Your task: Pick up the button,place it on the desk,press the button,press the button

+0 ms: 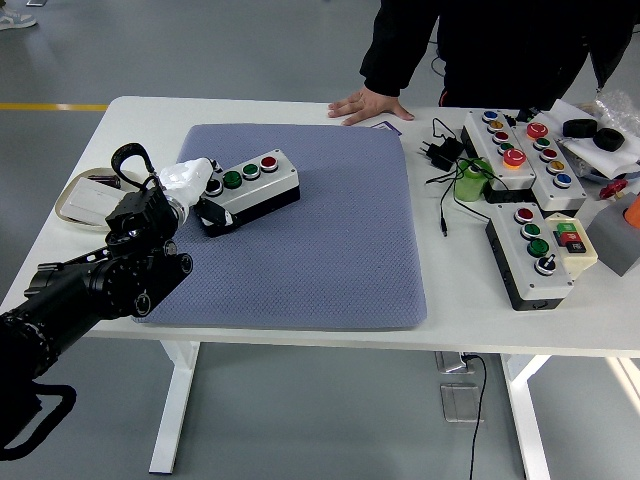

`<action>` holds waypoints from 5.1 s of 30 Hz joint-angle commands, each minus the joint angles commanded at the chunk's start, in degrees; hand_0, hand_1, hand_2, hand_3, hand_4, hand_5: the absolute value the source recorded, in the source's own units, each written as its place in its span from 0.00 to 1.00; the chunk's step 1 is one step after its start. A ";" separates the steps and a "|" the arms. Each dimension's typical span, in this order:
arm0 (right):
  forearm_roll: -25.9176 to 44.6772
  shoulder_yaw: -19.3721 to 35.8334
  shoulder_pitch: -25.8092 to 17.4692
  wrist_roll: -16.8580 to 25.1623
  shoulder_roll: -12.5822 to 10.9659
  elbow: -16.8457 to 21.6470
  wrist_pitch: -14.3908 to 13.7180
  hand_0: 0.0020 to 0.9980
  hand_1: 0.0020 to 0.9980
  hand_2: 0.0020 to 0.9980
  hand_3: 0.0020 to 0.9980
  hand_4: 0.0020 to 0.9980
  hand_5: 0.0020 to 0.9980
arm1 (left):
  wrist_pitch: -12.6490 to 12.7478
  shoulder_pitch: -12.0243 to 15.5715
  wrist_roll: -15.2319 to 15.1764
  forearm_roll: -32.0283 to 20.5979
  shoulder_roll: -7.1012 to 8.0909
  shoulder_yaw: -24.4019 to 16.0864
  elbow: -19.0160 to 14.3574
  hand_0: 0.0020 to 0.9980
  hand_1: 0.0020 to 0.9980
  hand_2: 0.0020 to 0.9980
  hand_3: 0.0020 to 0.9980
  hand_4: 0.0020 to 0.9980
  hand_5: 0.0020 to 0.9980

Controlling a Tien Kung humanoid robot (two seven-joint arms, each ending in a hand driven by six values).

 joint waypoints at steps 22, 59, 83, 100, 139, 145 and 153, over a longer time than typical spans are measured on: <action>0.49 -0.24 -0.92 -0.22 -0.19 0.00 0.02 0.64 0.51 0.55 0.59 0.25 0.35 | 3.29 2.10 -4.77 -0.88 1.52 -1.17 -6.78 0.16 0.14 0.19 0.21 0.15 0.00; 0.33 1.40 -1.46 0.02 0.18 0.00 0.01 0.64 0.51 0.55 0.59 0.25 0.35 | -3.10 5.35 -9.86 4.63 14.67 1.94 -32.95 0.16 0.14 0.18 0.21 0.10 0.00; 0.78 1.07 -1.30 -0.11 0.29 0.00 -0.09 0.64 0.51 0.55 0.59 0.25 0.35 | -2.66 6.27 -9.57 3.52 13.84 1.93 -30.63 0.17 0.14 0.19 0.21 0.11 0.00; 1.15 0.52 -1.03 -0.10 0.27 0.00 -0.09 0.64 0.51 0.55 0.59 0.25 0.35 | -0.89 6.61 -11.33 2.51 12.84 3.11 -26.90 0.22 0.23 0.25 0.27 0.16 0.00; 1.34 0.59 -0.81 -0.02 0.26 0.00 -0.12 0.64 0.51 0.55 0.59 0.25 0.35 | -6.42 6.27 -13.08 3.99 12.44 2.60 -22.74 0.57 0.62 0.61 0.45 0.36 0.00; 1.33 0.57 -0.95 -0.08 0.26 0.00 -0.13 0.64 0.51 0.55 0.59 0.25 0.35 | -7.56 6.54 -12.93 4.17 12.32 2.14 -22.70 0.73 0.74 0.74 0.57 0.47 0.01; 1.43 0.49 -1.22 -0.13 0.27 0.00 -0.14 0.64 0.51 0.55 0.59 0.25 0.35 | -9.91 7.25 -12.82 4.94 12.40 1.09 -23.24 0.84 0.81 0.81 0.71 0.77 0.14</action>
